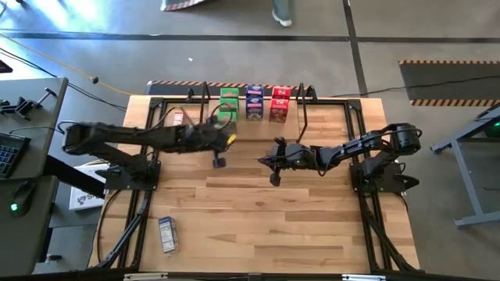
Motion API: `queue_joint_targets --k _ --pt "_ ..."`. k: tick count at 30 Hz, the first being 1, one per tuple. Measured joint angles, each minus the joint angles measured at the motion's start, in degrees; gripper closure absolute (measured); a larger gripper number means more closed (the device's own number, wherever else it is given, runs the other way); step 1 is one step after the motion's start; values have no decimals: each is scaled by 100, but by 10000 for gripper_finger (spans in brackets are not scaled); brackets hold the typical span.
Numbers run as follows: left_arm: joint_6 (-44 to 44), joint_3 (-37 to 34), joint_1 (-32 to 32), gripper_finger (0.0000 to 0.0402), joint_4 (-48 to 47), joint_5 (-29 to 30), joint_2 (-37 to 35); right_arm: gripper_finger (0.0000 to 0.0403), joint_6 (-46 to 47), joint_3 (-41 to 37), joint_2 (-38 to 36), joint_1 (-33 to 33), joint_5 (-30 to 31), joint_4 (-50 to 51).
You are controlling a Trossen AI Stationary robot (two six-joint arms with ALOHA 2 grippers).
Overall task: Stack cereal on shelf
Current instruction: Put the blue cereal box on the shelf aligned with the blue cereal box
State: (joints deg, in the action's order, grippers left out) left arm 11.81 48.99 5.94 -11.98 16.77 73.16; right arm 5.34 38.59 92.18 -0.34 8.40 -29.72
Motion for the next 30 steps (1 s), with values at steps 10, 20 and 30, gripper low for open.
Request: queue_joint_targets --k 10,20,30 --pt "-3705 140 -1538 367 -3008 -517 -1399 403 -105 0 0 36 -151 136" --pt "-6751 138 -3473 354 -4079 -1628 -899 403 -279 0 0 190 -197 179" --pt "-10521 136 -4579 259 -3819 -3664 50 403 -441 0 0 327 -288 209"
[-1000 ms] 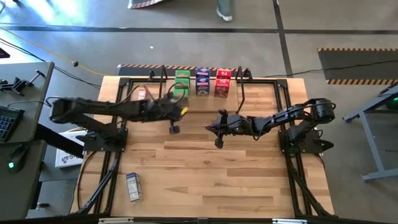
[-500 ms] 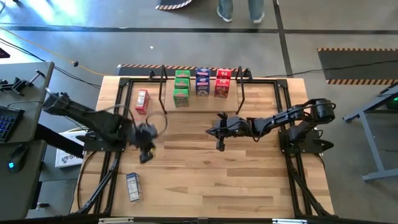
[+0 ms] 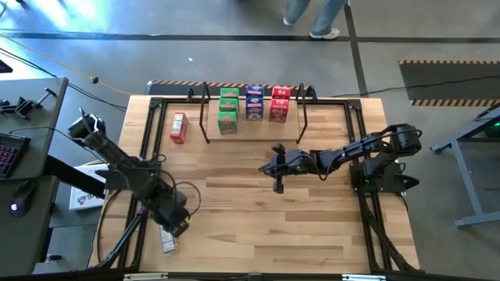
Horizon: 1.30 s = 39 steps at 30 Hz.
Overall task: Stack cereal on shelf
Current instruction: Put the blue cereal box on the shelf aligned with the blue cereal box
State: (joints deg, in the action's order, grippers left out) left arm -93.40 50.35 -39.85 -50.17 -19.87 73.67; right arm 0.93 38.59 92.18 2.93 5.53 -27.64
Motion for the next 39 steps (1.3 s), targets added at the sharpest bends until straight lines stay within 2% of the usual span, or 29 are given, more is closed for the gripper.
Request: queue_joint_targets --k 2,8,14,19,27,39 --pt "-533 0 -162 242 219 127 15 403 -115 0 0 17 -1 -1" --pt "-2410 0 -727 201 772 1035 4 403 -364 0 0 27 -102 50" --pt "-4228 102 -1337 171 729 1295 14 403 -562 0 0 25 -247 70" --pt "-4283 382 -1379 159 -73 1438 339 403 -656 0 0 25 -259 60" --pt "-4333 457 -1306 151 75 1354 719 403 -702 0 0 25 -271 85" --pt "-4400 455 -1304 151 -14 1177 767 403 -700 0 0 25 -276 86"
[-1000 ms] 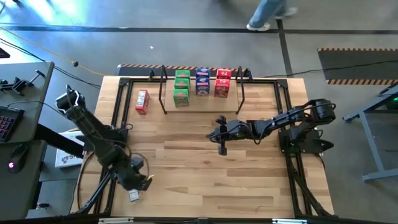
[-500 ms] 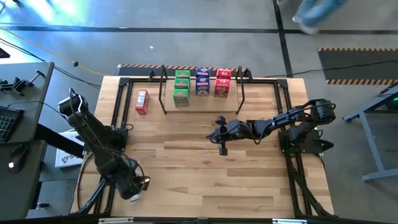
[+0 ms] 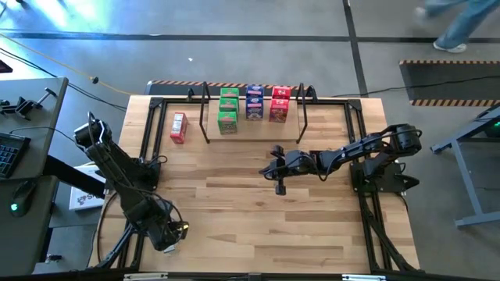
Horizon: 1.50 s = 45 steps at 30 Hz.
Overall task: Stack cereal on shelf
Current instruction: Put the blue cereal box on the shelf aligned with the blue cereal box
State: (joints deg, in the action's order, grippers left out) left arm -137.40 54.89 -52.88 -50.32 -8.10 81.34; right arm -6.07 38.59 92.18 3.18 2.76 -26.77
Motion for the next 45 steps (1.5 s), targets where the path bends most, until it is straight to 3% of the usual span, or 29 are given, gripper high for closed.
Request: queue_joint_targets --k 18,24,30,34,45 --pt "114 -7 -81 151 47 111 395 403 2 -4 0 0 0 45" --pt "355 -7 -81 154 12 632 392 403 2 -4 0 0 -2 58" --pt "1321 -7 -95 174 14 1196 392 399 59 -4 0 0 -249 -115" --pt "1720 -7 -118 188 17 1580 392 367 238 -4 0 0 -541 -176" --pt "2586 -7 -116 206 74 2258 374 197 435 -4 0 310 -987 -805"
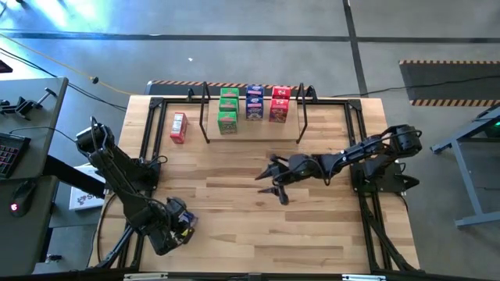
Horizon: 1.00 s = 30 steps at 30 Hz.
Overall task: Stack cereal on shelf
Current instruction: Put the blue cereal box on the shelf aligned with the blue cereal box
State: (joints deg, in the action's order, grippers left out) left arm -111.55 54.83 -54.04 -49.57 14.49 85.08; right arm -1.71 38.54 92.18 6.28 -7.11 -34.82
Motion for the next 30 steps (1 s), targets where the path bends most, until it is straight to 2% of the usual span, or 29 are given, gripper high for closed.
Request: queue_joint_targets --k 3,8,13,17,21,23,30 --pt "516 58 0 206 -4 507 -7 166 192 74 0 68 -409 -273" --pt "1784 298 90 207 18 1750 -13 136 480 546 93 64 -1039 -221" --pt "3794 378 349 207 535 2882 -19 129 474 1341 378 75 -1319 615" --pt "5489 378 660 207 1152 2961 -20 129 319 2090 593 105 -1305 1802" --pt "6673 378 919 207 1709 2864 -49 129 81 2725 730 201 -1288 2617" --pt "7034 378 1038 207 1917 2769 -90 129 -43 2934 797 282 -1234 3024" --pt "7611 376 1295 207 2302 2573 -139 113 -350 3417 995 603 -240 3711"
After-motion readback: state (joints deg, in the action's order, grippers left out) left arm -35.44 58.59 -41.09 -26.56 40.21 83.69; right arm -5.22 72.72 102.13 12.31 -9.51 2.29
